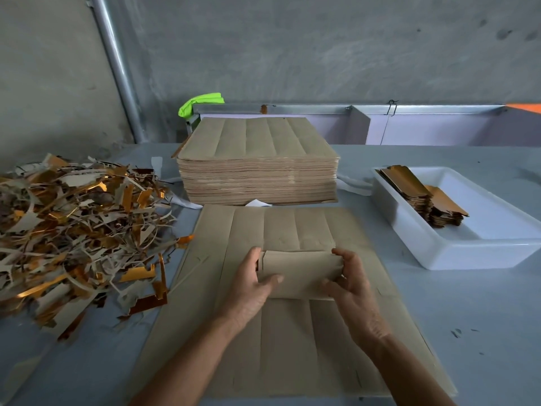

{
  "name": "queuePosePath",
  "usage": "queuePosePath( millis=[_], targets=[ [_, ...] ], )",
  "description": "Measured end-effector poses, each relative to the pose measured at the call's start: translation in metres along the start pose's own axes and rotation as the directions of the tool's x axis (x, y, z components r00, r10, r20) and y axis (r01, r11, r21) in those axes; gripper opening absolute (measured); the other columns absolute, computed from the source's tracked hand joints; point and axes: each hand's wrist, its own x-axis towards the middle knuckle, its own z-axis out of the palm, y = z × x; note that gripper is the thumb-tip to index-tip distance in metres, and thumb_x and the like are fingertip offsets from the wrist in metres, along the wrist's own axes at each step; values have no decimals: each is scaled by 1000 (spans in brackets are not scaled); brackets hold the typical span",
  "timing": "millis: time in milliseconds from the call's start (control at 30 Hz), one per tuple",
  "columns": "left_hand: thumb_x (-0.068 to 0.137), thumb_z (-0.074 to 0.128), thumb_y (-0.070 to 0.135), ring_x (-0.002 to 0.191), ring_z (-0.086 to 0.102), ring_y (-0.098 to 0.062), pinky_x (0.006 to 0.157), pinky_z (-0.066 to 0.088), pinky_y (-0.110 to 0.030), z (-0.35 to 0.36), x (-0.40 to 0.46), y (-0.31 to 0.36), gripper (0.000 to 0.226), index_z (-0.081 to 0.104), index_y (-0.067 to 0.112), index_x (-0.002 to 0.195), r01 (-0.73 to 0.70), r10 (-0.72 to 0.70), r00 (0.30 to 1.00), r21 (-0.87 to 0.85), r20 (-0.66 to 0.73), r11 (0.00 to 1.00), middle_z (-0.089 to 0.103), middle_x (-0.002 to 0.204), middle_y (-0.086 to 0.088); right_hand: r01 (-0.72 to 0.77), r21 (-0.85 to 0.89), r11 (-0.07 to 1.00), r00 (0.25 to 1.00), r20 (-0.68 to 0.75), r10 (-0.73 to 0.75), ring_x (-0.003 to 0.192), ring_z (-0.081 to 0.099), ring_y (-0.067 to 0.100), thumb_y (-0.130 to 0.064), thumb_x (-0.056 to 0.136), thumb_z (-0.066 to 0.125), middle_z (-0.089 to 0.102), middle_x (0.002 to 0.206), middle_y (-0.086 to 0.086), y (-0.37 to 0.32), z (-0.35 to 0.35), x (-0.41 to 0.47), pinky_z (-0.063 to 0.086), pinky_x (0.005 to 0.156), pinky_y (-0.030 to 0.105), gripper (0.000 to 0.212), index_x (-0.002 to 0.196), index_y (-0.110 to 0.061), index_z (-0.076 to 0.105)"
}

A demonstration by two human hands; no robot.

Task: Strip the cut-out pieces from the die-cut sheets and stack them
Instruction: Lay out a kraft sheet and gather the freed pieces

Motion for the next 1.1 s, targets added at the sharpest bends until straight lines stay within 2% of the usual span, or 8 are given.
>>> queuePosePath(
  millis=[133, 300, 467, 667, 767, 933, 1000, 1100],
  targets=[
    [83, 67, 3, 95, 49, 10, 80, 31, 3, 1, -2, -2, 46, 47, 19, 121, -32, 34, 999, 86, -20, 996, 52, 107, 16, 31, 27, 999, 998, -50, -30, 88, 48, 15, 11, 81, 53, 49, 98, -1, 4, -1, -2, 50, 68, 26, 39, 97, -25, 50],
    [82, 71, 10, 75, 53, 15, 68, 39, -1, 2, -7, 1, 27, 52, 23, 98, -61, 60, 998, 18, 35, 998, 57, 89, 12, -104, 138, 985, 988, -103, 118, 83, 50, 14, -39, 85, 59, 55, 92, 2, 1, 9, 0, 45, 70, 29, 22, 94, -20, 54],
    [89, 53, 37, 62, 42, -2, 59, 34, -9, 4, -7, 9, 27, 55, 12, 79, -128, 129, 992, -116, 3, 985, 44, 64, 6, -8, -141, 990, 994, -110, -8, 69, 51, 1, -26, 98, 47, 59, 81, 3, -1, 14, 7, 42, 65, 21, 20, 88, -14, 61],
    [94, 55, 21, 51, 25, -5, 51, 23, -20, 15, 8, 2, 45, 28, 19, 58, -151, 150, 978, -1, -142, 988, 25, 49, 12, 29, -247, 969, 985, -158, -70, 70, 52, 23, -35, 98, 42, 57, 73, 12, -8, 20, 10, 41, 63, 33, 40, 80, -4, 59],
    [93, 56, 21, 50, 26, -6, 50, 25, -20, 15, 14, -3, 44, 30, 20, 57, -170, 175, 967, 43, -186, 985, 26, 50, 10, 146, -341, 929, 988, 9, -153, 70, 57, 15, -50, 84, 61, 60, 75, 1, -19, 12, 10, 47, 60, 29, 42, 84, -8, 62],
    [90, 57, 28, 56, 28, -6, 55, 29, -23, 14, 16, 1, 37, 36, 13, 62, -206, 206, 962, 19, -177, 978, 30, 58, 7, 237, -573, 785, 970, 187, -156, 74, 62, 17, -14, 76, 77, 66, 82, 1, -24, -2, 19, 53, 68, 29, 22, 94, -11, 65],
    [86, 58, 29, 61, 43, -6, 61, 38, -18, 12, 18, 9, 24, 47, 11, 76, -169, 134, 960, -128, -248, 977, 46, 67, 4, 141, -470, 872, 990, 73, -121, 70, 62, 18, -12, 76, 77, 66, 79, 5, -21, -4, 20, 53, 61, 29, 17, 89, -11, 66],
    [85, 66, 29, 77, 57, -1, 72, 47, -14, 13, 16, 15, 28, 48, 15, 102, 39, -166, 919, -338, -357, 940, 58, 89, 5, -127, 183, 975, 983, -111, 149, 67, 64, 18, -7, 74, 76, 68, 77, 9, -14, -5, 18, 54, 56, 28, 13, 80, -10, 65]
  ],
)
